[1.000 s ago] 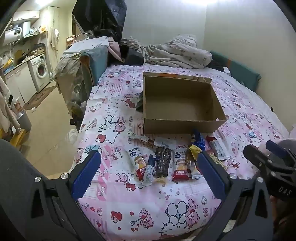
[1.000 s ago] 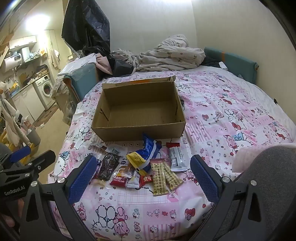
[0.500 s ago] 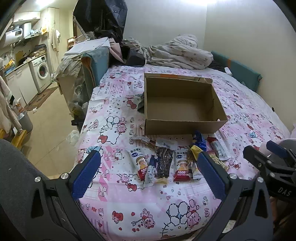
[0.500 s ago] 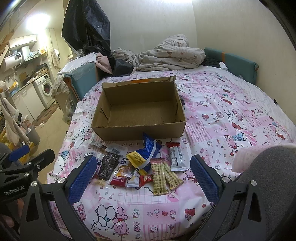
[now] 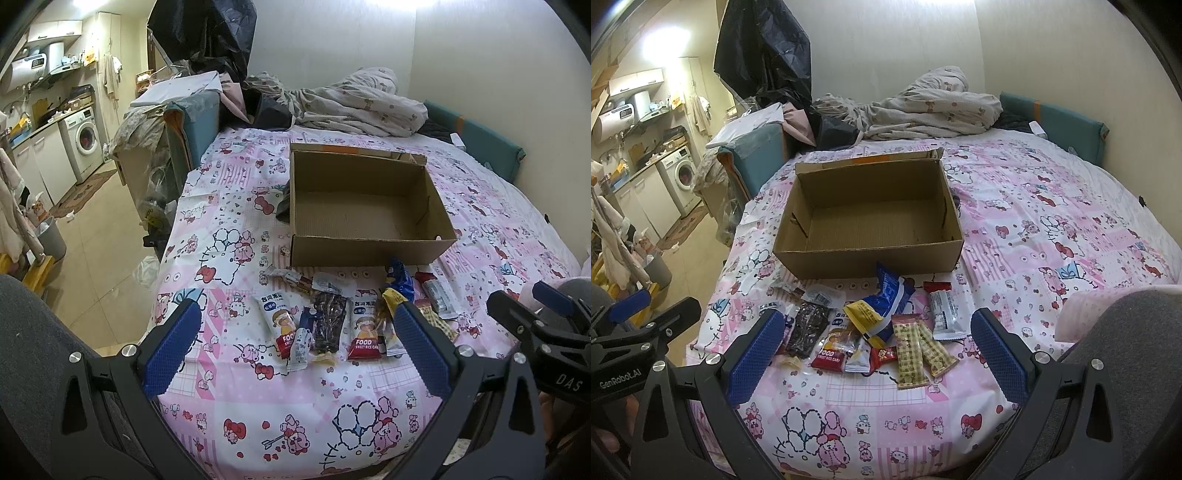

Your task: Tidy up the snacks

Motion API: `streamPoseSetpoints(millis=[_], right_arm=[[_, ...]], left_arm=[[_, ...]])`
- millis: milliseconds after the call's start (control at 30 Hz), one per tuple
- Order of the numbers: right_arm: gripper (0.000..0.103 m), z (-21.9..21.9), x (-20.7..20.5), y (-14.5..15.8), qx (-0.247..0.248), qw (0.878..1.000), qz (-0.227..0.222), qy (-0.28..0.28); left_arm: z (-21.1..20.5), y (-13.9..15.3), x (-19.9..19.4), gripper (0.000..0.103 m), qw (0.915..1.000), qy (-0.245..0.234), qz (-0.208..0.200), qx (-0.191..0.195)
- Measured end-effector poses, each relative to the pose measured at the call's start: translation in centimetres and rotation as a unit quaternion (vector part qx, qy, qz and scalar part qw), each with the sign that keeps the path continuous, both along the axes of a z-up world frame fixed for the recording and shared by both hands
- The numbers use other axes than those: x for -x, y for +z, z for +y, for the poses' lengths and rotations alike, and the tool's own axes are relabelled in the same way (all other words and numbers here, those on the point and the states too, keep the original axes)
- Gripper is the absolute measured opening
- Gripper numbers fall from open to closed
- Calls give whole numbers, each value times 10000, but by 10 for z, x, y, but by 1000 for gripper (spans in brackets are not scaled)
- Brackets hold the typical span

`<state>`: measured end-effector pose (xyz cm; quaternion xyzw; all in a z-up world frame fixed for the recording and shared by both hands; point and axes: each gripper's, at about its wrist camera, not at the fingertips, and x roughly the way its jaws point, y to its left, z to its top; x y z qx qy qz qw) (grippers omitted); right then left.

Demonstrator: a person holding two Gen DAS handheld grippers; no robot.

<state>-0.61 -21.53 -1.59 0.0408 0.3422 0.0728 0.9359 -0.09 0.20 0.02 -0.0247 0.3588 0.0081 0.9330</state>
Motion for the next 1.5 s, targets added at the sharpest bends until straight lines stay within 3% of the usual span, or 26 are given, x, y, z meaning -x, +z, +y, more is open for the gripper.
streamPoseSetpoints(millis=[1500], right_arm=[[103,-1,1,-2,-15,10000,-4,-54]], left_arm=[[1,-2,0,103,10000,-15,32,1]])
